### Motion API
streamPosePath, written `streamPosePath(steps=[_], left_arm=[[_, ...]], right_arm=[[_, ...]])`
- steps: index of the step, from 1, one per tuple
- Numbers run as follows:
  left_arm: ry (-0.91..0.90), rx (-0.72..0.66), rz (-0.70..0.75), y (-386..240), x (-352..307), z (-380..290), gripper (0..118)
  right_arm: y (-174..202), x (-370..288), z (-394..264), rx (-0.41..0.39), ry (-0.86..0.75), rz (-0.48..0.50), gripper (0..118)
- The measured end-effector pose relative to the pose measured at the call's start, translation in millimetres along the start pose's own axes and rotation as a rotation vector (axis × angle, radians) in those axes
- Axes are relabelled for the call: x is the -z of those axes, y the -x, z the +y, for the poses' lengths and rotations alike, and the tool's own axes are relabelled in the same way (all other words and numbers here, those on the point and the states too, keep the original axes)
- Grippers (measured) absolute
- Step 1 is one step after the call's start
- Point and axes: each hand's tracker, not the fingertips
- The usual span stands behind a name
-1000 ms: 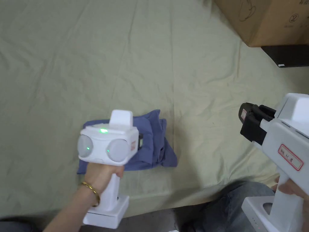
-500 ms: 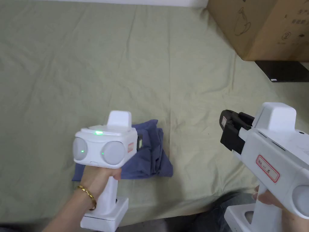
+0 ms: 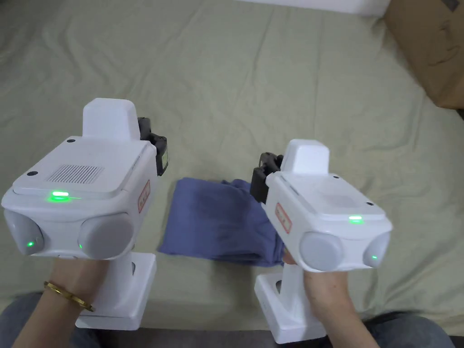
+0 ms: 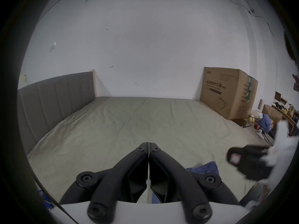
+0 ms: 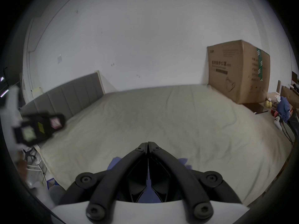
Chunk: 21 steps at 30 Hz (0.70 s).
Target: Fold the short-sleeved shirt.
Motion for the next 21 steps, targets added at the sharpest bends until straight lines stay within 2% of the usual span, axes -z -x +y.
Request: streamPosePath(steps=[2, 4, 8, 9, 11, 12, 13, 16, 17, 19, 21], left_arm=[[0.007, -0.019, 0.012, 8, -4, -3, 3], [0.012, -0.022, 0.046, 13, -5, -7, 3], [0.03, -0.031, 0.065, 21, -4, -12, 3], [0.036, -0.036, 0.065, 23, -2, -13, 3], [0.046, -0.043, 0.067, 26, 1, -14, 4], [0.054, -0.048, 0.064, 27, 3, -14, 8], [0.064, -0.058, 0.06, 29, 6, -14, 22], [0.139, -0.147, -0.013, 40, 22, -9, 41], [0.16, -0.168, -0.051, 43, 27, -8, 68], [0.208, -0.232, -0.133, 51, 43, -10, 118], [0.308, -0.357, -0.279, 68, 67, -15, 118]], right_arm=[[5, 28, -20, -0.024, 0.097, 0.02, 0], [11, 50, -42, -0.065, 0.172, -0.012, 0], [10, 74, -81, -0.098, 0.284, -0.072, 0], [8, 77, -92, -0.06, 0.321, -0.059, 0], [9, 72, -105, -0.05, 0.361, -0.067, 0], [12, 73, -98, -0.047, 0.253, -0.099, 0], [14, 72, -97, -0.079, 0.257, -0.104, 0], [11, 73, -98, -0.083, 0.256, -0.102, 0], [10, 72, -95, -0.045, 0.258, -0.096, 0], [9, 72, -93, -0.023, 0.264, -0.093, 0], [7, 72, -93, -0.016, 0.269, -0.089, 0]])
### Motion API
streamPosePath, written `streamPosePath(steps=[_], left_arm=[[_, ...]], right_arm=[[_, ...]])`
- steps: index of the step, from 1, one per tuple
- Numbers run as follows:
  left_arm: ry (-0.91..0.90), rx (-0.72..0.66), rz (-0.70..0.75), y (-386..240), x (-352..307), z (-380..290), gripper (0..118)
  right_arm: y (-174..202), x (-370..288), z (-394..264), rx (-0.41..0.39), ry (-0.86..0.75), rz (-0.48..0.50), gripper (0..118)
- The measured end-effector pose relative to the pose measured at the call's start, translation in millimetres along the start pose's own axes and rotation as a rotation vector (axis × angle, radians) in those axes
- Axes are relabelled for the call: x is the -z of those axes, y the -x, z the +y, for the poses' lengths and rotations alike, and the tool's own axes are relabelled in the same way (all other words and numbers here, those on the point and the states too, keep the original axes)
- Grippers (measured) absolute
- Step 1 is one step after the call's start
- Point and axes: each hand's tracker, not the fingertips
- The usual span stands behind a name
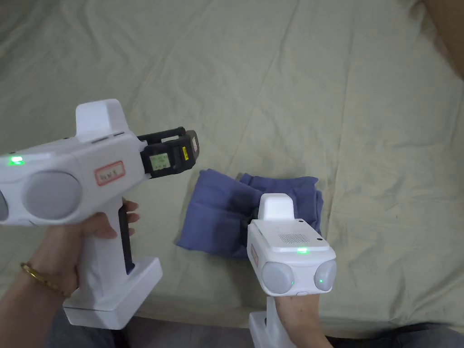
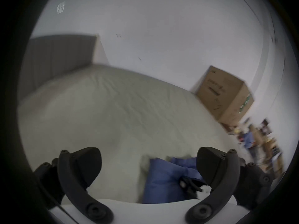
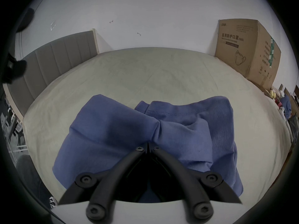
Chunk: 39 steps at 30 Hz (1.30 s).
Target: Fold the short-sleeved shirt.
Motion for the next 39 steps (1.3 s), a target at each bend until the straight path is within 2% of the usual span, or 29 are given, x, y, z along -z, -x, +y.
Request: streamPosePath(steps=[2, 5, 9, 11, 15, 17, 18, 20, 21, 22, 23, 25, 26, 27, 30, 32, 34, 39], left_arm=[[0.178, -0.134, -0.141, 14, 16, 4, 118], [0.392, -0.205, -0.323, 38, 44, -7, 118], [0.616, -0.223, -0.284, 59, 85, -28, 118], [0.634, -0.284, -0.311, 69, 98, -37, 118], [0.617, -0.383, -0.485, 81, 111, -43, 118], [0.617, -0.413, -0.528, 82, 120, -44, 115], [0.621, -0.422, -0.545, 80, 124, -46, 109], [0.622, -0.407, -0.544, 75, 131, -47, 70], [0.635, -0.374, -0.513, 69, 136, -49, 45], [0.656, -0.321, -0.413, 61, 138, -52, 27], [0.664, -0.249, -0.324, 55, 141, -54, 27], [0.649, -0.287, -0.37, 49, 132, -48, 27], [0.645, -0.271, -0.322, 46, 130, -42, 25], [0.648, -0.239, -0.269, 36, 126, -39, 24], [0.652, -0.18, -0.164, 7, 118, -25, 21], [0.645, -0.128, -0.176, -7, 106, -11, 20], [0.644, -0.087, -0.162, -9, 90, 6, 20], [0.611, 0.033, 0.045, 36, 47, 57, 20]], right_arm=[[-1, 0, -1, 0.003, -0.001, 0.006, 0], [-6, 0, -2, 0.006, -0.005, 0.018, 0], [-12, 0, -1, 0.05, -0.003, 0.048, 0], [-15, 0, -2, 0.062, -0.003, 0.058, 0], [-16, 1, -2, 0.084, 0.012, 0.07, 0], [-16, 1, -1, 0.091, 0.016, 0.074, 0], [-18, 1, -1, 0.101, 0.019, 0.079, 0], [-20, 0, 2, 0.128, 0.026, 0.124, 0], [-23, -1, 5, 0.144, 0.034, 0.132, 0], [-25, -3, 9, 0.149, 0.043, 0.137, 0], [-25, -10, 16, 0.16, 0.007, 0.181, 0], [-29, -26, 23, 0.155, -0.044, 0.154, 0], [-33, -37, 29, 0.139, -0.078, 0.139, 0], [-39, -47, 32, 0.084, -0.078, 0.055, 0], [-50, -84, 50, 0.047, -0.182, 0.036, 0], [-53, -107, 60, -0.021, -0.244, -0.014, 0], [-54, -127, 68, -0.054, -0.286, -0.003, 0], [-48, -152, 75, -0.022, -0.325, 0.043, 0]])
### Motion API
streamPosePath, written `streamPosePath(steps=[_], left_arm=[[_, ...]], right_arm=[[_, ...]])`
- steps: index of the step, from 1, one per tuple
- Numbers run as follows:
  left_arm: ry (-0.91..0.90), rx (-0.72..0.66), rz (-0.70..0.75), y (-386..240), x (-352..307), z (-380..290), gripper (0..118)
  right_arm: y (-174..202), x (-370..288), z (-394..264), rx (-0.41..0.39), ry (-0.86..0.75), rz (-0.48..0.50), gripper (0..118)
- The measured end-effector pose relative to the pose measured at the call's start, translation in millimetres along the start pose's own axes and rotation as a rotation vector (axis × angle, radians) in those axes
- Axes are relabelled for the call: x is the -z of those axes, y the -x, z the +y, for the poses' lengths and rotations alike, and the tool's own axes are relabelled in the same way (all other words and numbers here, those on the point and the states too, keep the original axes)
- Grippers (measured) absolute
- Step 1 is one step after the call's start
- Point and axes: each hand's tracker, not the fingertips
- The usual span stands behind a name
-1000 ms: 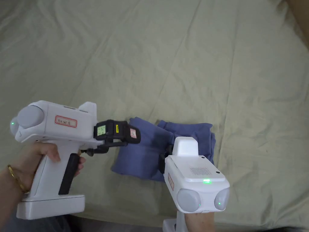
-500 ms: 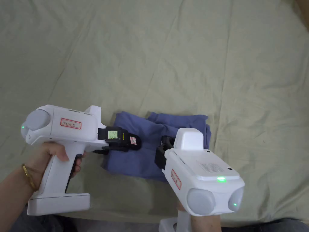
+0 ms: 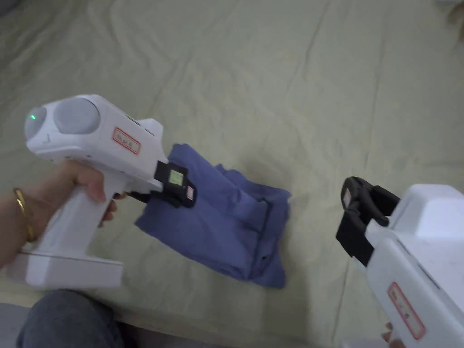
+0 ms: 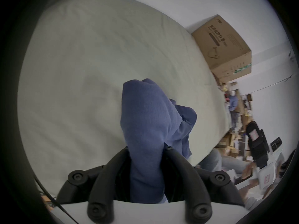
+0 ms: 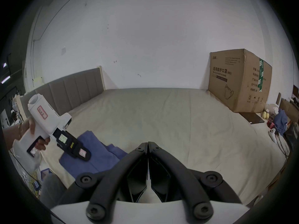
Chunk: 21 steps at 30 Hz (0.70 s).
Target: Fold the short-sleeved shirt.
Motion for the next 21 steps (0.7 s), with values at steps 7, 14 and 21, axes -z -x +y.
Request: streamPosePath(steps=[7, 14, 21], left_arm=[[-0.076, -0.043, 0.375, 125, -78, 20, 20], [0.02, -0.126, 0.724, 235, -108, 38, 24], [-0.1, 0.007, 1.216, 259, -82, 25, 100]], right_arm=[[24, 6, -3, -0.029, 0.009, 0.027, 0], [45, 14, -1, -0.006, -0.003, 0.025, 0], [35, 16, 1, 0.01, 0.016, 0.009, 0]])
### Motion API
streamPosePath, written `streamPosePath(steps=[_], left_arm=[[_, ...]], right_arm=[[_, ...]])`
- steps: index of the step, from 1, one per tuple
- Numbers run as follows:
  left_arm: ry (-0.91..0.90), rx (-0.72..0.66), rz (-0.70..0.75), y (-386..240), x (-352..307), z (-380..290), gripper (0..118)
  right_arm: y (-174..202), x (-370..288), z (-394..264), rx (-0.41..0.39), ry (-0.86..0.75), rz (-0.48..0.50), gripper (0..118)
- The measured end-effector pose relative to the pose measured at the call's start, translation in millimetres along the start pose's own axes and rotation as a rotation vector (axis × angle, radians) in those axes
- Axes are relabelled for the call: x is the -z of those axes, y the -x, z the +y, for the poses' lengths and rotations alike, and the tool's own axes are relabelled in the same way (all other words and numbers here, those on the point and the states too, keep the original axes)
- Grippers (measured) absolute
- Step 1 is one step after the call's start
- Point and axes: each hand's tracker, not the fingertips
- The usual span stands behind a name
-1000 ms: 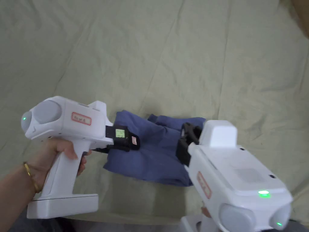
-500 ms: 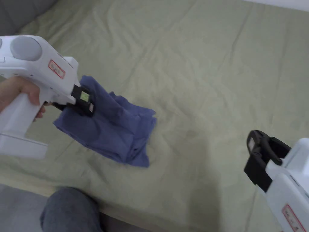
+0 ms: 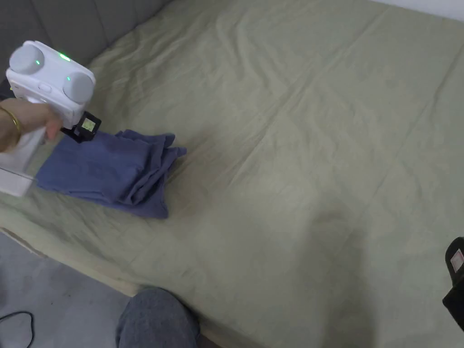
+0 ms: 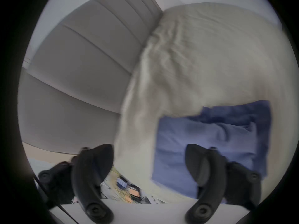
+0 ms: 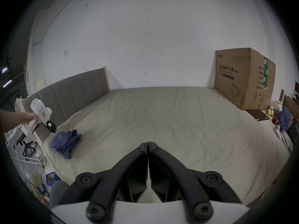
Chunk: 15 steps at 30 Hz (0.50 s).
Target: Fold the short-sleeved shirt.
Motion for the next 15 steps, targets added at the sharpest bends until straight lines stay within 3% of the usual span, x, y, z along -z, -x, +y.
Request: streamPosePath(steps=[3, 6, 9, 10, 12, 15], left_arm=[[-0.181, -0.097, 0.025, -1, -37, -4, 102], [-0.385, -0.227, -0.051, 6, -102, -3, 93], [-0.6, -0.345, -0.12, 0, -177, -5, 70], [-0.65, -0.364, -0.14, -3, -202, -3, 52], [-0.769, -0.401, -0.192, -14, -253, -9, 30], [-0.924, -0.443, -0.231, -35, -319, -17, 15]], right_arm=[[-8, -6, 4, -0.011, -0.012, -0.008, 0], [-16, -8, 15, -0.017, -0.054, -0.009, 0], [-33, -20, 32, -0.057, -0.1, -0.028, 0], [-39, -27, 39, -0.071, -0.127, -0.037, 0], [-42, -40, 58, -0.092, -0.184, -0.036, 0], [-56, -57, 82, -0.123, -0.262, -0.068, 0]])
